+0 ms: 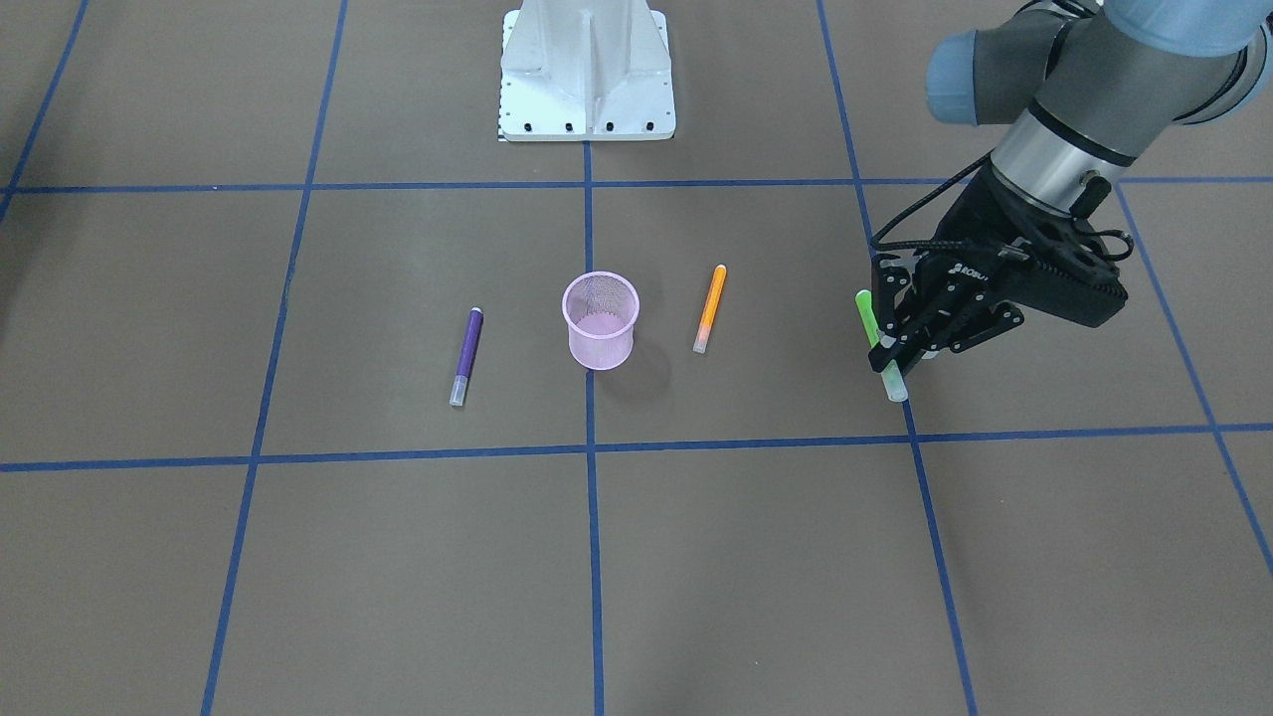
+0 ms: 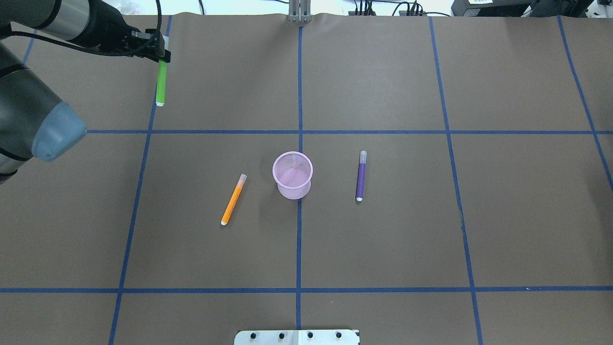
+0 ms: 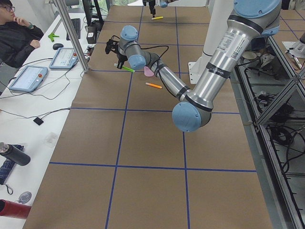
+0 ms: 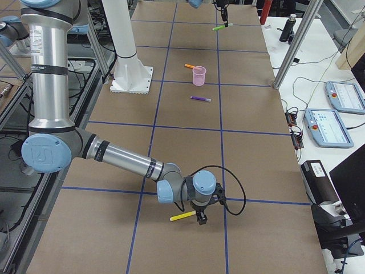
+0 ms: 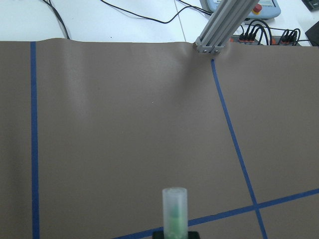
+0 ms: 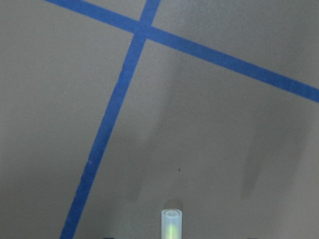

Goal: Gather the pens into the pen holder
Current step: 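Lift the green marker upright with the left gripper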

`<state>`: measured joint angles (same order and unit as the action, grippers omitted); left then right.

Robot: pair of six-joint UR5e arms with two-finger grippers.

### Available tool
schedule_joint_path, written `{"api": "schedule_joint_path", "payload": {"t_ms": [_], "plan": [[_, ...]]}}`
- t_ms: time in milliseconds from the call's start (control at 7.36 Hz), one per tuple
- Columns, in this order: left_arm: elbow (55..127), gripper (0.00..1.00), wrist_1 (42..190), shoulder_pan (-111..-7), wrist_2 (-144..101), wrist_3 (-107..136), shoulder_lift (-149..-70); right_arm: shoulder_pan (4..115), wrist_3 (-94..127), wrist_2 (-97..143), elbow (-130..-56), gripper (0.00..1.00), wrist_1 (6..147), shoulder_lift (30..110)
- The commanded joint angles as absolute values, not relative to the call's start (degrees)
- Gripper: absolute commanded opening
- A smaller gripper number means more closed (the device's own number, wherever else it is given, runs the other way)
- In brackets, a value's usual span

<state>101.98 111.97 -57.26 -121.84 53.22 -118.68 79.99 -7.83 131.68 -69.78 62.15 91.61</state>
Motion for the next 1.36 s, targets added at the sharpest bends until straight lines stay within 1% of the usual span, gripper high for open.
{"api": "schedule_joint_path", "payload": {"t_ms": [0, 136, 408, 544, 815, 951, 1087, 1223], "plan": [[102.1, 0.00, 112.0, -53.5, -116.2, 54.3, -120.4, 79.2, -7.7, 131.5, -69.5, 0.89, 62.3, 91.7], [102.0, 0.00, 112.1, -50.8, -113.4, 56.1, -120.8, 78.8, -7.8, 131.1, -69.5, 0.84, 62.3, 91.7], [102.0, 0.00, 112.0, -50.4, -113.2, 56.6, -121.6, 78.8, -7.7, 131.6, -68.7, 0.61, 62.2, 91.8], [102.0, 0.00, 112.0, -50.3, -113.2, 56.6, -121.6, 78.8, -7.8, 131.7, -68.5, 0.59, 62.2, 91.8], [102.0, 0.00, 112.0, -50.2, -113.2, 56.6, -121.7, 78.8, -7.8, 131.8, -68.4, 0.59, 62.2, 91.8], [102.0, 0.00, 112.0, -50.2, -113.2, 56.6, -121.7, 78.8, -7.8, 131.7, -68.3, 0.51, 62.2, 91.8], [102.0, 0.00, 112.0, -50.2, -113.2, 56.6, -121.7, 78.8, -7.8, 131.8, -68.0, 0.41, 62.2, 91.7], [102.0, 0.00, 112.0, -50.2, -113.2, 56.6, -121.7, 78.8, -7.8, 131.8, -68.0, 0.26, 62.2, 91.7]]}}
